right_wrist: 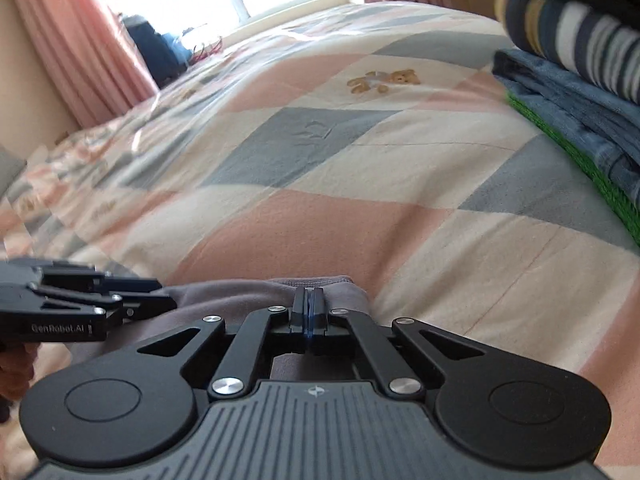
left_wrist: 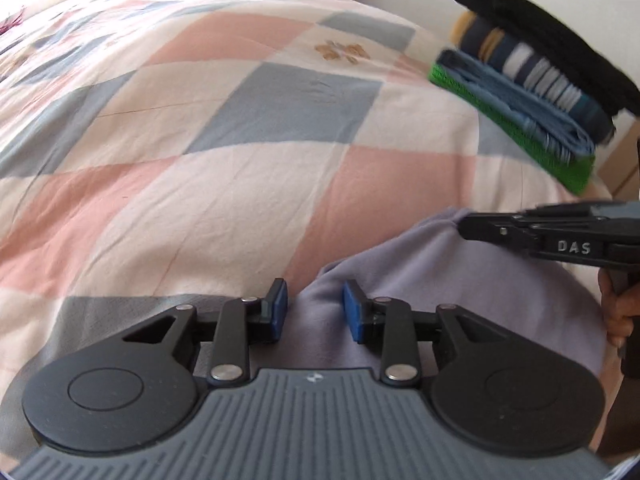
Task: Fold clothes
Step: 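Fold the held end over onto the trousers with both grippers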
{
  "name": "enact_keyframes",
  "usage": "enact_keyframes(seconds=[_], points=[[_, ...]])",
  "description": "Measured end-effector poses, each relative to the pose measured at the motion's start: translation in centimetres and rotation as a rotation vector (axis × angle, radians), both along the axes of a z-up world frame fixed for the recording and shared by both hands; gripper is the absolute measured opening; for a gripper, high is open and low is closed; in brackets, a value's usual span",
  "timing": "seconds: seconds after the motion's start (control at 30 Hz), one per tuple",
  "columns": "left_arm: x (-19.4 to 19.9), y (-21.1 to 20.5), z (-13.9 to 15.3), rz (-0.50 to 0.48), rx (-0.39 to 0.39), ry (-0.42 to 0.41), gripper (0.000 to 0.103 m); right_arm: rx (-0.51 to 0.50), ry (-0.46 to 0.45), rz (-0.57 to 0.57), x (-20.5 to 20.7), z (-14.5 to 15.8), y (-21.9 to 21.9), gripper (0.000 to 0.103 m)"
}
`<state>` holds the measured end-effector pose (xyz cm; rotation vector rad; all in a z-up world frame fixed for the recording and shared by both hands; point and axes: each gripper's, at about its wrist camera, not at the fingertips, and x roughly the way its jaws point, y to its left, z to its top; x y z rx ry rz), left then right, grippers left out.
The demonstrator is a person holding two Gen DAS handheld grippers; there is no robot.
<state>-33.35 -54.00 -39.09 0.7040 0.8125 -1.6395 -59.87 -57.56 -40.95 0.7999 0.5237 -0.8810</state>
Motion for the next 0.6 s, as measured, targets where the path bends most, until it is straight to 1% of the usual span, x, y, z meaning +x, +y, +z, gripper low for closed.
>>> enact_keyframes(seconds=[0.03,0.07,0.1,0.13,0.17,0.2,0.27,0.3,0.37,0.43,0.47,0.53,0.6], points=[[0.3,0.3,0.5,0.020,-0.007,0.009,0.028,0.007,-0.015,-0.044,-0.8,0.5,0.1,0.000],[0.7,0.9,1.4,0.045,-0.014,0.006,0.027,0.001,-0.008,-0.087,-1.7,1.3,0.4,0.000],[1.1,1.4,2.4,0.070,-0.022,0.003,0.026,-0.011,0.012,-0.123,-2.5,2.1,0.8,0.009],[1.5,2.1,3.4,0.089,-0.029,0.001,0.021,-0.025,0.029,-0.147,-3.4,2.9,1.6,0.011],[1.7,3.3,4.2,0.083,-0.033,0.003,0.019,-0.040,0.038,-0.156,-4.1,3.8,2.5,0.011],[1.8,4.5,5.1,0.077,-0.036,0.005,0.019,-0.049,0.037,-0.153,-4.5,4.6,3.7,0.011],[1.8,7.3,6.4,0.051,-0.034,0.024,0.019,-0.037,0.035,-0.141,-4.6,5.4,6.4,0.011],[1.7,8.7,6.6,0.038,-0.017,0.045,0.019,-0.028,0.036,-0.134,-4.6,5.7,7.7,0.011],[1.3,11.3,6.2,0.027,0.028,0.111,0.019,-0.010,0.041,-0.123,-4.4,5.8,10.2,0.011],[0.4,13.4,5.3,0.016,0.043,0.152,0.019,0.016,0.067,-0.119,-3.8,4.5,11.6,0.011],[-0.4,14.1,4.6,-0.008,0.054,0.150,0.019,0.027,0.089,-0.123,-3.5,3.5,11.8,0.010],[-2.4,15.1,2.8,-0.073,0.055,0.088,0.020,0.035,0.127,-0.141,-3.4,1.8,11.9,0.000],[-4.1,15.3,1.0,-0.115,0.092,-0.007,0.021,0.046,0.139,-0.172,-3.6,1.3,11.6,0.000]])
